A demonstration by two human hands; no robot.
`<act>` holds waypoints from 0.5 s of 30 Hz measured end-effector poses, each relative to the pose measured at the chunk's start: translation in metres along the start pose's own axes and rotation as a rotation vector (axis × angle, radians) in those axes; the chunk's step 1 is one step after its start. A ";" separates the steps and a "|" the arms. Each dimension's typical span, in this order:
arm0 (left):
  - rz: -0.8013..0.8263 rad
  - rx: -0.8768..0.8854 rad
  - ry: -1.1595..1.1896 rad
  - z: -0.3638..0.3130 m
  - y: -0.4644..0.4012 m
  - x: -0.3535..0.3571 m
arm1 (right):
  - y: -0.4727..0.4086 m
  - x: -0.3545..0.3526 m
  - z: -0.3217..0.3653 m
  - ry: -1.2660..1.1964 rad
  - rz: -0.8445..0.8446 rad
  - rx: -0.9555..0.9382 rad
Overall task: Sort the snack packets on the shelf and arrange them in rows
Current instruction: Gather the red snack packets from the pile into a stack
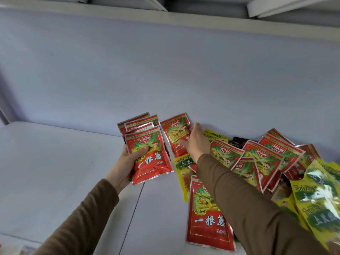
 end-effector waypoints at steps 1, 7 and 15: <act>-0.005 -0.003 -0.005 0.001 0.000 0.000 | 0.001 0.006 -0.002 -0.034 0.031 0.019; 0.005 -0.012 -0.016 0.007 0.003 0.003 | 0.006 -0.017 -0.004 -0.570 0.231 0.055; 0.057 0.002 -0.042 0.009 0.009 0.022 | 0.053 -0.105 -0.096 -0.963 0.270 0.301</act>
Point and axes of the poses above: each hand's wrist, its own y-axis away from the middle knuckle, its own x-axis out of the palm, z = x × y, the point moved 8 cm from there along -y, towards the middle knuckle, and after that the axes turned 10 degrees about x, right-handed, at the moved point
